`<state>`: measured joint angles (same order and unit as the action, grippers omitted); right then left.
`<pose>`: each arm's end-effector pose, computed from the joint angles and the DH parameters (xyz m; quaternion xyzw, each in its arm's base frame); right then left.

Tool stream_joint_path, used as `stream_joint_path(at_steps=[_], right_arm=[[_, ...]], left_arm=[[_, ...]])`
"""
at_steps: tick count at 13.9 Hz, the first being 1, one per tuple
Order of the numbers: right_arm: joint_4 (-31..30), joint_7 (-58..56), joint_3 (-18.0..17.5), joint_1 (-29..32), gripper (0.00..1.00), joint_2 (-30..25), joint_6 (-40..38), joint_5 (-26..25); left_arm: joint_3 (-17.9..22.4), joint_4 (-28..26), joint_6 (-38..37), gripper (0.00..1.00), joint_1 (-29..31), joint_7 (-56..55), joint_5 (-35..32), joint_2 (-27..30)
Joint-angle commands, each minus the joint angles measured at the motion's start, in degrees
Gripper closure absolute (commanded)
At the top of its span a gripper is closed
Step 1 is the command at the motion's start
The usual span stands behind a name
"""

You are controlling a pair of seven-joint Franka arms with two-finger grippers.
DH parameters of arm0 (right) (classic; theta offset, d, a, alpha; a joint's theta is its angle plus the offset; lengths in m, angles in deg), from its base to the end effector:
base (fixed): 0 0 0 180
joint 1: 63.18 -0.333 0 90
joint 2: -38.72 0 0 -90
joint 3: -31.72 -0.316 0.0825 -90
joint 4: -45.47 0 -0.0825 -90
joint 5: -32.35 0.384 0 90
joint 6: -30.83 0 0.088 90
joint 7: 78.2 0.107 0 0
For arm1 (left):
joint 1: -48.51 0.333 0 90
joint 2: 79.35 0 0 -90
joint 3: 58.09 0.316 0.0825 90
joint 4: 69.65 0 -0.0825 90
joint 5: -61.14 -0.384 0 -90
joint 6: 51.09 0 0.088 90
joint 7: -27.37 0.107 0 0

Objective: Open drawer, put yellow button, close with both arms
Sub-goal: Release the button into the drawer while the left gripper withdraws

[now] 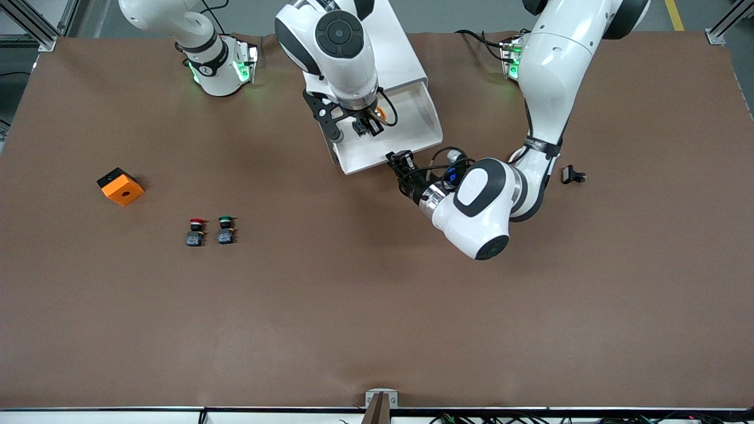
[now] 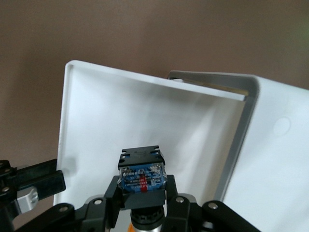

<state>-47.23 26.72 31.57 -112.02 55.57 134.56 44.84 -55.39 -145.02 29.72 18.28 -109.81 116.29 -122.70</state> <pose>0.4048 0.4926 0.4473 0.8622 -0.4931 -0.1133 0.0256 0.5544 -0.4084 0.2977 -0.4241 -0.7364 0.4753 0.2280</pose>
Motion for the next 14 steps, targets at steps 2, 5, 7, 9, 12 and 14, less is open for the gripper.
stream_joint_path(at_steps=[2, 5, 7, 9, 12, 14], right_arm=[[5.1, 1.9, 0.7, -0.7, 0.61, 3.8, -0.6, 1.3], [5.2, 4.1, 0.7, -0.8, 0.61, 4.8, 1.9, 1.5], [5.2, 4.5, 0.7, -0.7, 0.6, 5.3, 2.2, 1.6], [5.1, 5.1, 0.7, -0.7, 0.6, 5.7, 2.2, 1.6], [5.1, 6.4, 0.7, -1.5, 0.6, 6.4, 2.2, 1.5], [5.1, 6.4, 0.7, -1.7, 0.47, 6.7, 2.0, 1.4]], left_arm=[[1.7, 1.9, -0.4, 0.0, -0.3, 0.3, 0.1, 0.4], [3.4, 4.5, -0.7, 0.0, 0.1, 1.1, 0.0, 0.5], [4.4, 5.8, -0.7, 0.0, 2.0, 4.0, 0.1, 0.5], [4.4, 5.8, -0.7, 0.0, 5.2, 8.6, 0.1, 0.6], [5.0, 5.8, -0.8, 0.0, 9.1, 14.6, -0.1, 1.8], [4.9, 5.8, -1.7, 0.0, 11.1, 20.3, -3.5, 3.1]])
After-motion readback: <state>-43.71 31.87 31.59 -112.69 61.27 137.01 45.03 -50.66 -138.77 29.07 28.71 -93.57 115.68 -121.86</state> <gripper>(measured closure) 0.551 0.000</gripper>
